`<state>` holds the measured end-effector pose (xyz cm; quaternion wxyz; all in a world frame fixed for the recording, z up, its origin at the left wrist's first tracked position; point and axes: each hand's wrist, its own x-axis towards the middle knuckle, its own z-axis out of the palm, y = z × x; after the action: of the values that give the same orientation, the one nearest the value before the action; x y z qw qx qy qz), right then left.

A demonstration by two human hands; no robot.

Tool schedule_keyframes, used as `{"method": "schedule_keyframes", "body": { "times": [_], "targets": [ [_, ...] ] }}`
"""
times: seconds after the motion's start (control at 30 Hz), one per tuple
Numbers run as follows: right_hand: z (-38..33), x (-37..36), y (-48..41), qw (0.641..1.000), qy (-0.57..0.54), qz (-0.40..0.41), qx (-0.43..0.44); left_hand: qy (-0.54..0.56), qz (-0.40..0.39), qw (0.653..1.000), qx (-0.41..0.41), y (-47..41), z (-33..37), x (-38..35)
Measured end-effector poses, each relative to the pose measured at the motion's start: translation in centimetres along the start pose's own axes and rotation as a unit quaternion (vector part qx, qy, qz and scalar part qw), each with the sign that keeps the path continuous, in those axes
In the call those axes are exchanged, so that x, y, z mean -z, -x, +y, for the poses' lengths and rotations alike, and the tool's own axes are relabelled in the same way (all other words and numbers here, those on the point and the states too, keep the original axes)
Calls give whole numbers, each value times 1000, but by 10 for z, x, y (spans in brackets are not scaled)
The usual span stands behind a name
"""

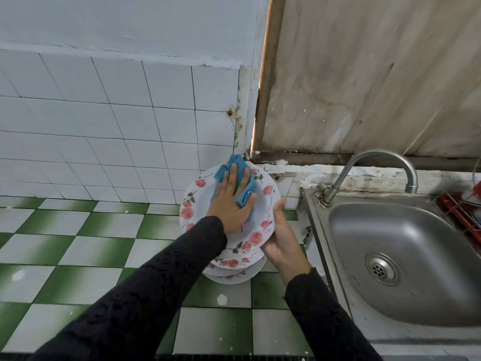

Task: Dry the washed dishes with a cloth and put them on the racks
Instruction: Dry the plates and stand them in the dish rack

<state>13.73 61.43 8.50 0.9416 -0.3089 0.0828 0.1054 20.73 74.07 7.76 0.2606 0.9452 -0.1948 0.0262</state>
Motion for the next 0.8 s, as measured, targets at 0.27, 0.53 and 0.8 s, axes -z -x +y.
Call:
{"method": "schedule_keyframes", "body": {
  "times": [0.27,0.53,0.8],
  "targets": [
    [-14,10,4,999,-6,22,42,-107,-71,991,25,33,-32,-25],
    [-19,20,-5,999,10,40,18,135,-87,986,-35,83,18,-34],
    [-29,1,-12,991,40,128,15,83,72,991,-78,69,-6,-21]
  ]
}}
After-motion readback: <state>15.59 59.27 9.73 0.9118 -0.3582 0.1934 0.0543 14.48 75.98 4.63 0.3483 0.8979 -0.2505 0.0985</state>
